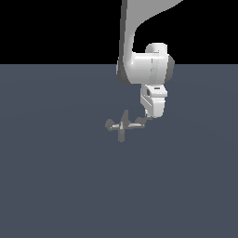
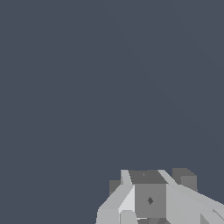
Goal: Turn on the faucet by rotating a designated handle.
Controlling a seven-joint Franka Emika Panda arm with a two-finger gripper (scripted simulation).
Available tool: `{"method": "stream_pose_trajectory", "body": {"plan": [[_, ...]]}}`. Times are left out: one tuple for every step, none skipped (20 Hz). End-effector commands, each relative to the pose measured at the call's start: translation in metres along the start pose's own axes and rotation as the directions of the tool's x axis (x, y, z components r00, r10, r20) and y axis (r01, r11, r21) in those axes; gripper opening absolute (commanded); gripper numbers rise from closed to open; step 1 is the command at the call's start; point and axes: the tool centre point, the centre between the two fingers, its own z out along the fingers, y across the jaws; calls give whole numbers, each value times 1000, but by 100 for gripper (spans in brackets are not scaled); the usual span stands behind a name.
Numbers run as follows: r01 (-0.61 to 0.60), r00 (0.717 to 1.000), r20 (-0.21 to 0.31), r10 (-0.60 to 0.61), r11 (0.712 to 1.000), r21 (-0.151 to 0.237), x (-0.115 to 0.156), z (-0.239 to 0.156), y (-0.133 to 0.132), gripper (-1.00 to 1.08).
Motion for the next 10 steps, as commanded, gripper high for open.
{"method": "stream_pose_trajectory", "body": {"plan": [[-1,1000,0,1,1000,0,7,0,8,-100],[-1,1000,0,1,1000,0,7,0,8,-100],[0,1000,1,0,1000,1,4,0,4,-100],[0,1000,1,0,1000,1,4,0,7,-100],[0,1000,1,0,1000,1,4,0,10,-100],[0,1000,1,0,1000,1,4,0,12,-100],[0,1000,1,0,1000,1,4,0,15,-100],[0,1000,0,0,1000,1,4,0,18,-100],[0,1000,0,0,1000,1,4,0,21,-100],[0,1000,0,0,1000,1,4,0,23,-100]]}}
